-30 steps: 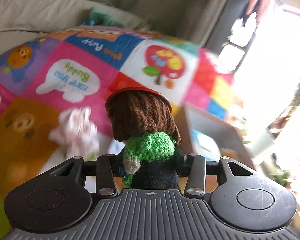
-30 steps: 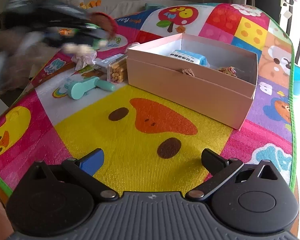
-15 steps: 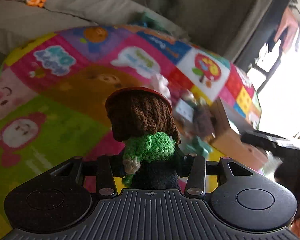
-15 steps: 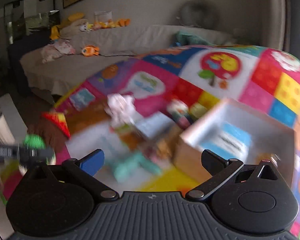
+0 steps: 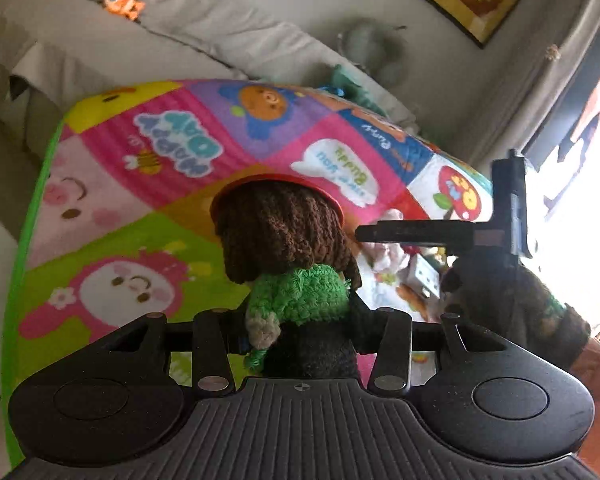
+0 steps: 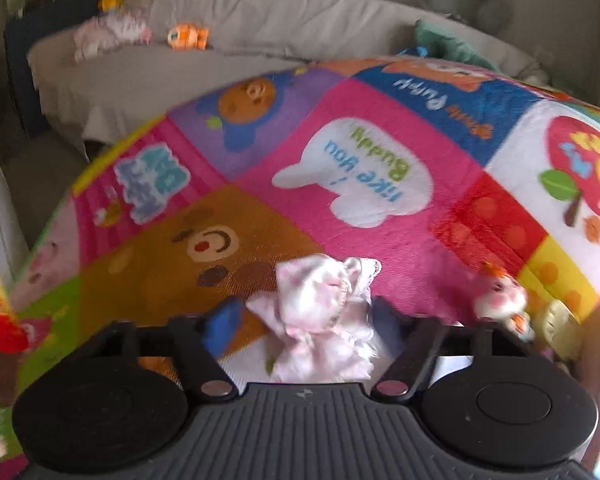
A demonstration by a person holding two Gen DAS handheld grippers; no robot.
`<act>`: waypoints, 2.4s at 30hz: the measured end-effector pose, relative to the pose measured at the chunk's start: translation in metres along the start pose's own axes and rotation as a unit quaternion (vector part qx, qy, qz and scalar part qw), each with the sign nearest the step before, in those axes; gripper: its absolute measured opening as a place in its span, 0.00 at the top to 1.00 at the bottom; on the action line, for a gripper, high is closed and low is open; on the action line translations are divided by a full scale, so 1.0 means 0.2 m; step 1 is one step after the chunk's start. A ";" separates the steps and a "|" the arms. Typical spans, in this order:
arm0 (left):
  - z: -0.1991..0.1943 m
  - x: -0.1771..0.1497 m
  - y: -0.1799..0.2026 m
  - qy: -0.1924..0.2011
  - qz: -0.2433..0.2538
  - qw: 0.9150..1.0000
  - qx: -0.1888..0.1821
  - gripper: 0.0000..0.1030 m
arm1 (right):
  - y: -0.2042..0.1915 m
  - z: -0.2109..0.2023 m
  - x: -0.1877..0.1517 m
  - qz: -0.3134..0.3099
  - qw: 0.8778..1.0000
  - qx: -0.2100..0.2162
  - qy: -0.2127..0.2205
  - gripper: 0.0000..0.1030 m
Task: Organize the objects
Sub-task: 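Carry doll into pink box with left tool while right tool grasps pink cloth, then drop the pink cloth into the box with the right tool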
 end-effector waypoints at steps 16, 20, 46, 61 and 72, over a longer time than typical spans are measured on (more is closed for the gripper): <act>0.02 -0.21 0.44 -0.079 0.108 0.985 -0.107 0.53 | 0.23 -1.01 -0.68 0.046 0.998 0.021 0.039 0.77; 0.05 -0.36 0.70 -0.139 0.161 0.966 -0.149 0.53 | 0.39 -1.21 -0.91 0.089 0.994 -0.022 0.056 0.77; 0.96 -0.55 1.91 -0.183 0.375 0.906 -0.073 0.52 | 0.88 -1.52 -1.38 0.205 0.951 -0.075 0.220 0.77; 0.38 -0.30 1.51 -0.084 0.298 0.943 -0.123 0.54 | 1.19 -1.47 -0.97 0.211 0.954 -0.067 0.202 0.77; 0.34 -0.26 1.04 -0.077 0.252 0.962 -0.067 0.54 | 1.61 -0.94 -0.52 0.285 0.951 -0.091 0.076 0.77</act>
Point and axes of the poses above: each gripper's, at about its wrist camera, not at the fingertips, and z roughly the way its jaws point, y to its right, x to its top, the point moved 8 cm from there along z, roughly the way its jaws point, and after that the axes turned 5 degrees about x, right-handed, at the moved point
